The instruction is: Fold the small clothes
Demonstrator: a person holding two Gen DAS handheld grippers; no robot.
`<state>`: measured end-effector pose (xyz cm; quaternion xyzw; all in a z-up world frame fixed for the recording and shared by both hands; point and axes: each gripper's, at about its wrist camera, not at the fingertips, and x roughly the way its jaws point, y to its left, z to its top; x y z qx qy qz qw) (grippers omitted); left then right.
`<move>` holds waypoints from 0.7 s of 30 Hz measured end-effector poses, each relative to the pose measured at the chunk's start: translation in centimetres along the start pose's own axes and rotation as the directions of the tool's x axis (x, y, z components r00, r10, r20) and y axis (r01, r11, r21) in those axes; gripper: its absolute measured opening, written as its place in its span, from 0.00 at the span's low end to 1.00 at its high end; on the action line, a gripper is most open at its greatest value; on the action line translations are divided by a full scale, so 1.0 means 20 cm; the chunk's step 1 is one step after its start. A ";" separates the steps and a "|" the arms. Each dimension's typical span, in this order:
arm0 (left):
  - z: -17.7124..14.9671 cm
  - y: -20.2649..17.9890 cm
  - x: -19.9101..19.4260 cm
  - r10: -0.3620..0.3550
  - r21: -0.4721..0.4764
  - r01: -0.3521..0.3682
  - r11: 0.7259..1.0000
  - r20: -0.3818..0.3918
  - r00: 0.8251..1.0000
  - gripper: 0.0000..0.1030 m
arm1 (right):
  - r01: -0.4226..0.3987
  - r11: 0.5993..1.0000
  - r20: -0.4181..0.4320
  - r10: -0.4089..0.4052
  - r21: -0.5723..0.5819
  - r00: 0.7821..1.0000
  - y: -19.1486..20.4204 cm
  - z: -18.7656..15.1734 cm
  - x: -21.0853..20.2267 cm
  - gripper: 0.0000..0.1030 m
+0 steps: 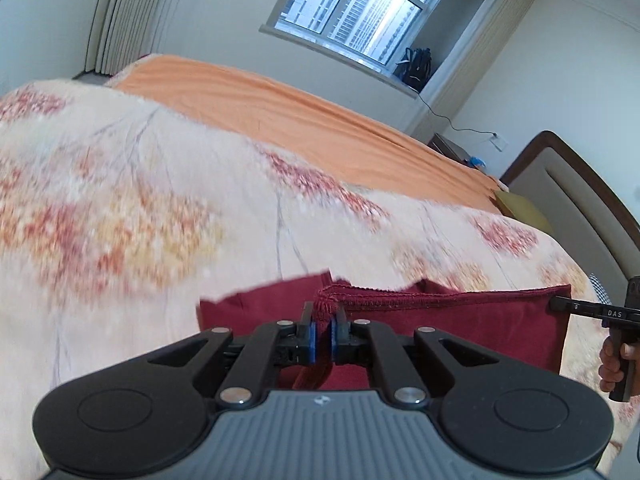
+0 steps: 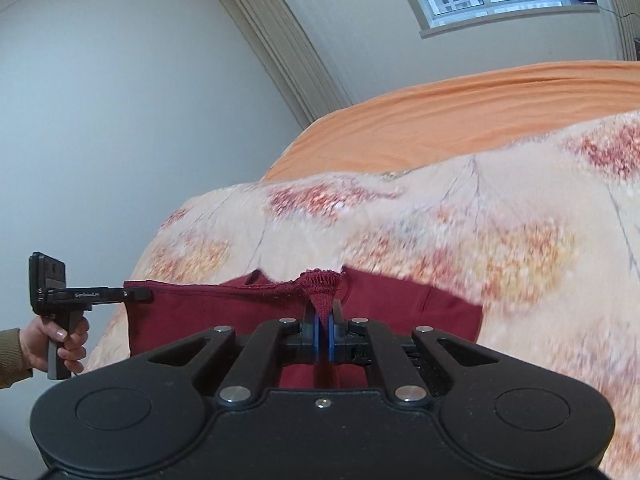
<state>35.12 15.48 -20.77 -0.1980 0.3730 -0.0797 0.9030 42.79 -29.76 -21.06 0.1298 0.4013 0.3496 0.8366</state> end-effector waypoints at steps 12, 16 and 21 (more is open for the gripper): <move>0.09 0.09 0.57 0.160 0.065 -0.154 0.986 -0.094 0.983 0.06 | 0.155 0.983 -0.133 -0.141 0.098 0.981 -0.32 0.09 0.53 0.03; 0.06 0.13 0.67 0.231 0.075 -0.222 0.972 -0.137 0.963 0.21 | 0.194 0.975 -0.172 -0.173 0.113 0.970 -0.37 0.06 0.61 0.09; 0.07 0.18 0.63 0.255 0.020 -0.255 0.967 -0.103 0.961 0.42 | 0.278 0.952 -0.152 -0.258 0.126 0.954 -0.41 0.06 0.61 0.42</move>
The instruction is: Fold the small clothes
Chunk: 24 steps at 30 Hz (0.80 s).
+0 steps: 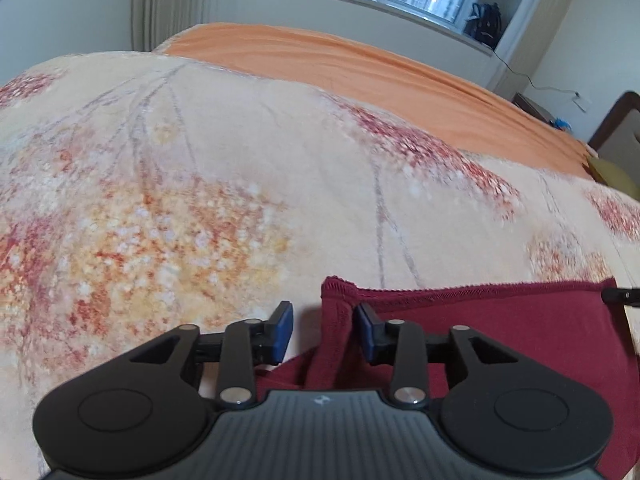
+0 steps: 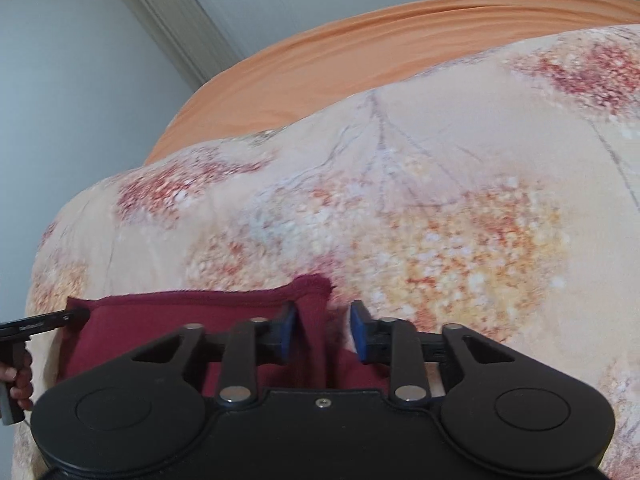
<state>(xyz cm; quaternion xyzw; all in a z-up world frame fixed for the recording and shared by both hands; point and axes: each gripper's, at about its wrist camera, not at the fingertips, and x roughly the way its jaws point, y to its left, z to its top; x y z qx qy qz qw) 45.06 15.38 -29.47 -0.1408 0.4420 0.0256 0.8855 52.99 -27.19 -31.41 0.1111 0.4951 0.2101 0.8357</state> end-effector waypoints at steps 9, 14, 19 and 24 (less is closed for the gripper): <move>-0.06 0.10 -0.22 0.008 -0.160 0.004 0.987 0.079 0.997 0.48 | -0.041 0.999 0.096 0.043 -0.023 0.994 0.08 -0.11 -0.23 0.48; -0.22 0.13 -0.30 0.055 -0.205 -0.051 0.977 0.015 0.998 0.58 | -0.120 0.977 0.050 0.130 -0.175 0.990 0.29 -0.33 -0.34 0.67; -0.45 0.10 -0.42 0.047 -0.231 -0.052 0.971 -0.027 0.999 0.58 | -0.168 0.944 -0.031 0.166 -0.285 0.986 0.48 -0.59 -0.39 0.69; -0.62 -0.04 -0.46 0.024 -0.126 -0.034 0.991 -0.081 0.996 0.65 | -0.167 0.947 -0.099 0.145 -0.275 0.985 0.55 -0.78 -0.36 0.72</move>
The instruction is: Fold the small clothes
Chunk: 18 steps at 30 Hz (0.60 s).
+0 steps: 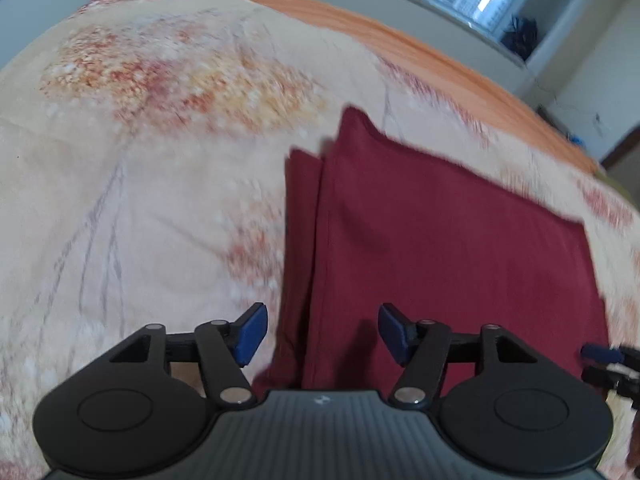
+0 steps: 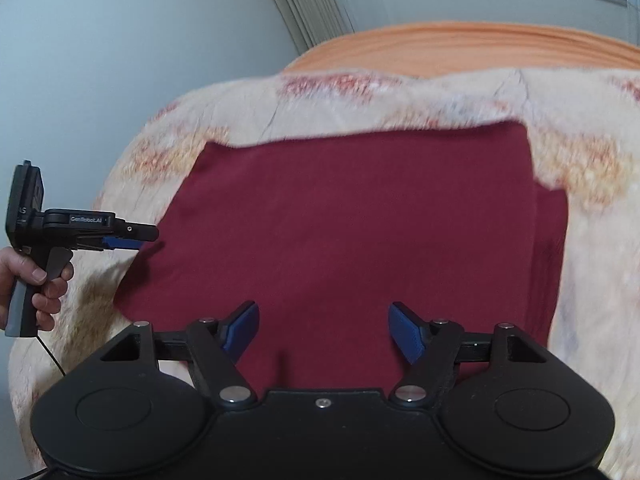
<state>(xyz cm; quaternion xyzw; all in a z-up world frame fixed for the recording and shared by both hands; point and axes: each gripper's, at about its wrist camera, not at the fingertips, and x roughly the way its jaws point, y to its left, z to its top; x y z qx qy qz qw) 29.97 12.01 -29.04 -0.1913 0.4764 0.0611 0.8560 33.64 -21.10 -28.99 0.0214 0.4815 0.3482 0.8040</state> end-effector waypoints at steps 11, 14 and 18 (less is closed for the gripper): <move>-0.07 0.05 0.05 -0.006 0.015 0.007 1.000 -0.056 0.998 0.66 | 0.051 0.997 0.009 -0.051 -0.058 0.999 0.16 0.10 0.03 0.87; -0.06 0.06 0.06 -0.015 0.016 0.016 1.000 -0.057 0.998 0.67 | 0.091 0.992 0.028 -0.089 -0.093 0.996 0.21 0.18 0.09 0.96; -0.07 0.07 0.06 -0.027 0.007 0.027 1.000 -0.054 0.998 0.68 | 0.128 0.980 0.050 -0.122 -0.151 0.991 0.26 0.33 0.20 0.99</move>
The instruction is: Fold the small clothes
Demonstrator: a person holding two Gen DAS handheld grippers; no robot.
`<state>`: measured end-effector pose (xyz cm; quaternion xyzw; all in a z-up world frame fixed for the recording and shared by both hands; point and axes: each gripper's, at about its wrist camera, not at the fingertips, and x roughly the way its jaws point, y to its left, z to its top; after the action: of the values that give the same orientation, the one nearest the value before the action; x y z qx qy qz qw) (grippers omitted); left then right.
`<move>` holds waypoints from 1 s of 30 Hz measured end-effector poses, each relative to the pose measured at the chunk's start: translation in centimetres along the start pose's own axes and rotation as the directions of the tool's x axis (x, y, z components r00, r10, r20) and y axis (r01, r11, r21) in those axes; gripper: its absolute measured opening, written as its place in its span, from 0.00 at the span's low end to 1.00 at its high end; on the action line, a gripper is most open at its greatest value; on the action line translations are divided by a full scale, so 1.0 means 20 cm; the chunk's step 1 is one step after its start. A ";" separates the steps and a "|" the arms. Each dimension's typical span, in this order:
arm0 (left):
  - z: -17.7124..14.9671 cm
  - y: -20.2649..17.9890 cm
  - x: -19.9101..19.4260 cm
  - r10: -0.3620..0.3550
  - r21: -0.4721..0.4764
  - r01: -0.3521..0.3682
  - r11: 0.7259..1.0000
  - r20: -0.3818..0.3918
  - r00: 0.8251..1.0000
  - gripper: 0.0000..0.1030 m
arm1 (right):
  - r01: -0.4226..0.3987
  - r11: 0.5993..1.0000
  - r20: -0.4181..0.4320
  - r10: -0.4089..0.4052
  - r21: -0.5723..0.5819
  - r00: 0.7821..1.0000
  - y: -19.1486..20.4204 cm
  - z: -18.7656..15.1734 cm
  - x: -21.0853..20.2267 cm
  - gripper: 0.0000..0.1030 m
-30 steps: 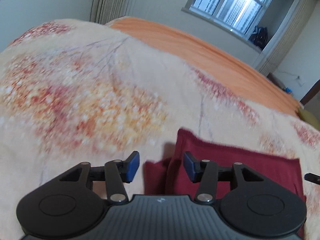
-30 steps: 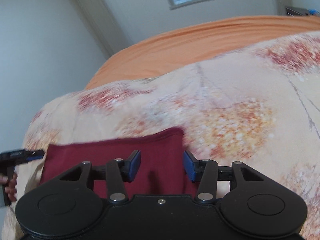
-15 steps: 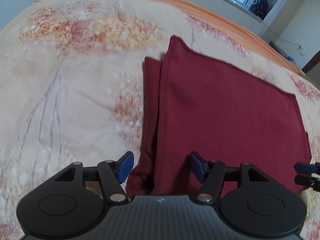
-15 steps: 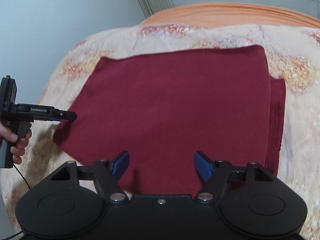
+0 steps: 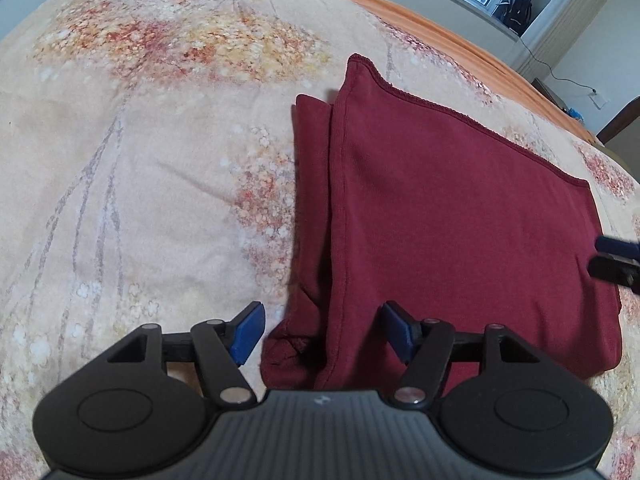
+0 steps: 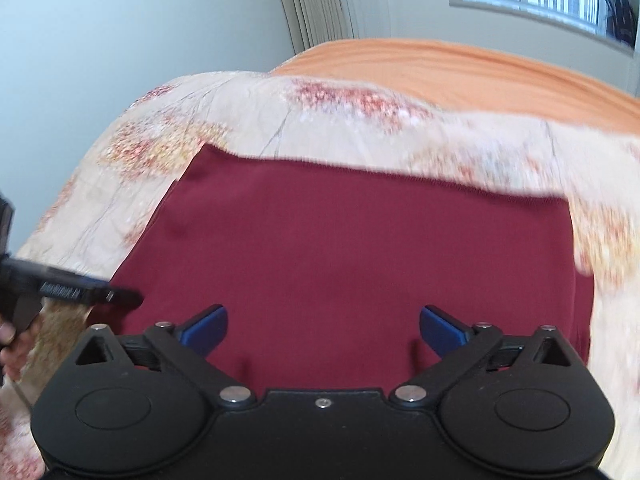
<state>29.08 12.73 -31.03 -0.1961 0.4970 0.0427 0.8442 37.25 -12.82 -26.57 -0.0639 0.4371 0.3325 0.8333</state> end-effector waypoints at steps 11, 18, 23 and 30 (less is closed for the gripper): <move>-0.02 0.02 0.00 -0.014 -0.019 0.015 1.000 0.016 1.000 0.71 | 0.162 0.961 0.005 -0.165 -0.226 0.986 0.02 0.35 0.30 0.33; -0.02 0.03 -0.01 -0.020 -0.026 0.020 0.999 0.019 1.000 0.71 | 0.174 0.949 -0.067 -0.198 -0.261 0.978 0.03 0.35 0.47 0.18; -0.01 0.04 -0.04 -0.021 -0.035 0.022 0.999 0.027 0.999 0.71 | 0.127 0.966 -0.101 -0.153 -0.226 0.983 0.09 0.15 0.38 0.17; 0.06 0.08 -0.01 -0.045 0.003 0.045 0.999 0.031 0.998 0.71 | 0.074 0.965 -0.117 -0.106 -0.250 0.987 0.24 -0.19 0.21 0.17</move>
<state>29.46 14.72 -30.74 -0.2056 0.4792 0.0261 0.8529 33.38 -8.65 -31.26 -0.2076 0.4424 0.3405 0.8033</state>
